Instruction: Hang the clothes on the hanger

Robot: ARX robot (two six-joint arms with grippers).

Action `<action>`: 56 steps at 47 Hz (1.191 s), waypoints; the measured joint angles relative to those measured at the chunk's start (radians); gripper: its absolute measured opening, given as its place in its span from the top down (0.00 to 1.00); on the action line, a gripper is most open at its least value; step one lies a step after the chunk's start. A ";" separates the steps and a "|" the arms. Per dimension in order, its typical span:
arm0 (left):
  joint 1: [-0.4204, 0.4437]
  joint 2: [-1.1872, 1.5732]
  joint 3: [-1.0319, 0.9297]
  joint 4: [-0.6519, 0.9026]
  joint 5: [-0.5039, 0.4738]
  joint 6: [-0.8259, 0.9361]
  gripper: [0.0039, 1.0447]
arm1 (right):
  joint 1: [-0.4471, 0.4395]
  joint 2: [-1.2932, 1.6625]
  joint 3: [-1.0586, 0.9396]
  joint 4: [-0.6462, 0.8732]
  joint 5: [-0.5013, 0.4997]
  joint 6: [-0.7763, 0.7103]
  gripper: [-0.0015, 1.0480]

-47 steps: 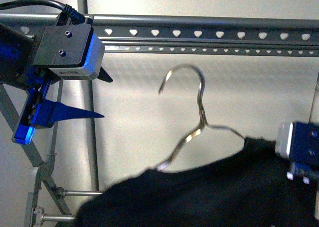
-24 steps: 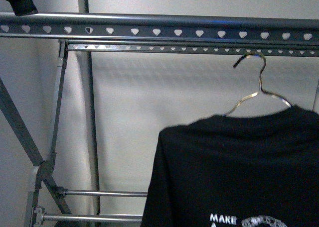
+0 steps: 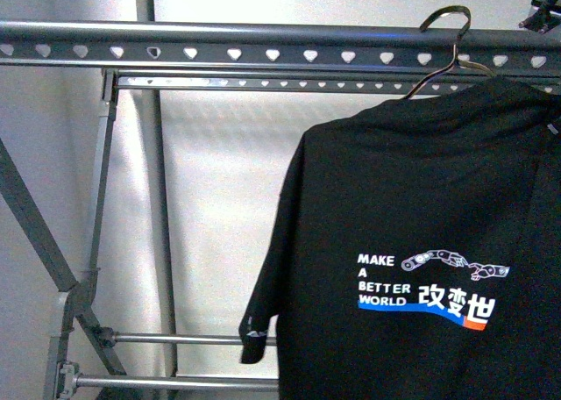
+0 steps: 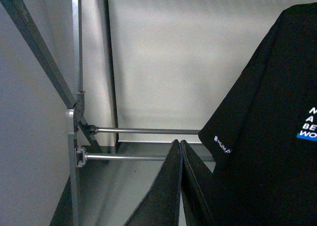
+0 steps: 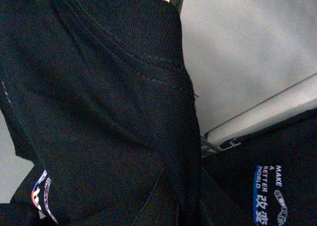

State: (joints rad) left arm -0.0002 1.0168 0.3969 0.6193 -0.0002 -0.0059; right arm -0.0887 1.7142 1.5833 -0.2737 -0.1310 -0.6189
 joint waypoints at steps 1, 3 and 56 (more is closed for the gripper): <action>0.000 -0.014 -0.021 0.006 0.000 0.000 0.97 | 0.002 0.017 0.027 -0.008 0.009 -0.001 0.97; 0.000 -0.036 -0.054 0.013 0.000 0.001 0.97 | 0.006 0.051 0.090 -0.028 0.047 0.002 0.97; 0.000 -0.546 -0.379 -0.151 -0.001 0.003 0.97 | 0.063 -0.523 -0.607 0.663 -0.131 0.375 0.19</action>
State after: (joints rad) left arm -0.0006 0.4706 0.0181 0.4679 -0.0013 -0.0029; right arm -0.0254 1.1908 0.9764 0.3893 -0.2619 -0.2436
